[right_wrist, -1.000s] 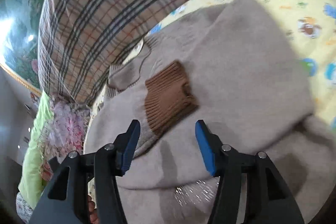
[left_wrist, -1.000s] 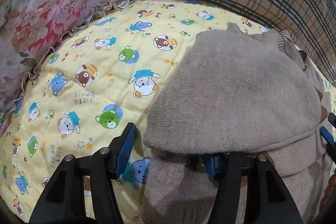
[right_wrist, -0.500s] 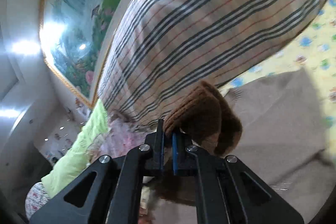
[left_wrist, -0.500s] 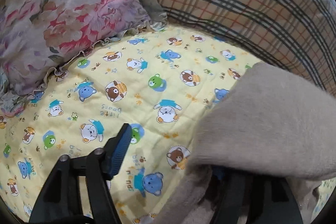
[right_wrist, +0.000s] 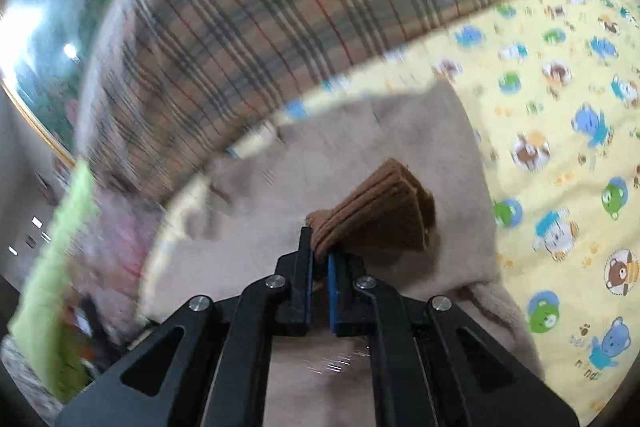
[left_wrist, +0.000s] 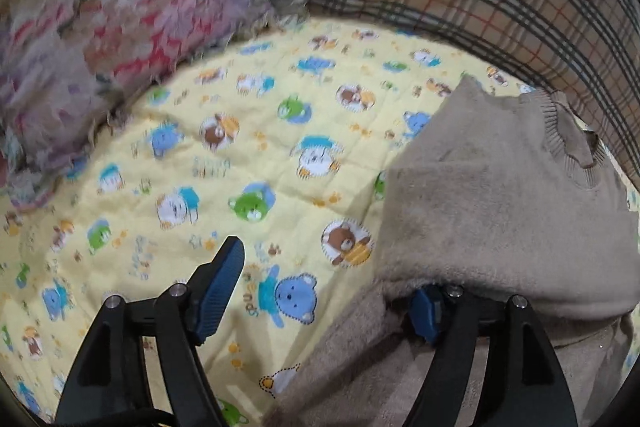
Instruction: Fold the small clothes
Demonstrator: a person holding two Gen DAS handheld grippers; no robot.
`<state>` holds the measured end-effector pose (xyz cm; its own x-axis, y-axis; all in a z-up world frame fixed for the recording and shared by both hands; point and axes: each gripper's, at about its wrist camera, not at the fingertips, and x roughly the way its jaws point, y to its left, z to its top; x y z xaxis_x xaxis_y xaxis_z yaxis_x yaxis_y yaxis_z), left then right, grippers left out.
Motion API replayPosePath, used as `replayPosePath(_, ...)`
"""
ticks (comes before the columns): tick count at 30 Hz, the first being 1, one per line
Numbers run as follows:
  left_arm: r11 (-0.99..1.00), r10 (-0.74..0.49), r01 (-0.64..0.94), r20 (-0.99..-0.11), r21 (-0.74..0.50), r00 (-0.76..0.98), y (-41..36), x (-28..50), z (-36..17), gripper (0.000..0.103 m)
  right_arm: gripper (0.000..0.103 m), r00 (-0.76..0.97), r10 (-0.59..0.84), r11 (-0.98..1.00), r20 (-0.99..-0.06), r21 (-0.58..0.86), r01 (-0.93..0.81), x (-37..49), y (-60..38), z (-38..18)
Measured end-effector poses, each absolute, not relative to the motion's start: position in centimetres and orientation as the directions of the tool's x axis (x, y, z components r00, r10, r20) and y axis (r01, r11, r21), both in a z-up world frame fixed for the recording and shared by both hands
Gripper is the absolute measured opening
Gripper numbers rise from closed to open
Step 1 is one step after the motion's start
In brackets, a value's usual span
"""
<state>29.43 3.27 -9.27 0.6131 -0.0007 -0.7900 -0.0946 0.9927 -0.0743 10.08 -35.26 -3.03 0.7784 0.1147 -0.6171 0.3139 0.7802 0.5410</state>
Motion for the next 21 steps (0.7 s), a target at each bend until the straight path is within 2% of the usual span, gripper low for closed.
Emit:
replayPosePath(6, 0.988, -0.032, -0.102, -0.805, -0.115, 0.592, 4.8, 29.4, -10.2, 0.076, 0.007, 0.724, 0.13, 0.798, -0.678, 0.504, 0.329, 9.9, -34.5, -5.5)
replayPosePath(10, 0.992, -0.064, -0.053, -0.815, -0.115, 0.576, 5.1, 29.0, -10.5, 0.077, 0.008, 0.674, 0.122, 0.817, -0.728, 0.459, 0.348, 9.5, -34.4, -6.9)
replayPosePath(12, 0.995, -0.071, -0.017, -0.812, -0.1, 0.58, 5.5, 28.0, -10.4, 0.077, 0.018, 0.668, 0.14, 0.812, -0.731, 0.47, 0.345, 8.8, -34.5, -6.9)
replayPosePath(13, 0.995, -0.078, 0.0, -0.818, -0.095, 0.57, 5.9, 27.4, -10.3, 0.076, 0.029, 0.663, 0.138, 0.811, -0.736, 0.468, 0.351, 8.4, -34.5, -6.6)
replayPosePath(15, 0.992, -0.118, 0.031, -0.816, -0.122, 0.567, 7.0, 25.9, -9.9, 0.072, 0.033, 0.657, 0.055, 0.826, -0.752, 0.404, 0.393, 6.4, -34.3, -5.0)
replayPosePath(18, 0.972, -0.234, 0.112, -0.778, -0.208, 0.583, 7.3, 24.1, -7.6, 0.072, 0.033, 0.713, 0.047, 0.862, -0.699, 0.389, 0.325, 5.1, -32.9, -1.8)
replayPosePath(20, 0.967, -0.255, 0.145, -0.748, -0.212, 0.613, 6.1, 23.7, -5.8, 0.074, 0.033, 0.734, 0.12, 0.882, -0.669, 0.411, 0.231, 6.7, -31.3, 0.4)
replayPosePath(21, 0.971, -0.238, 0.142, -0.736, -0.192, 0.634, 5.3, 23.9, -5.0, 0.075, 0.033, 0.732, 0.201, 0.879, -0.651, 0.45, 0.159, 8.8, -30.2, 1.6)
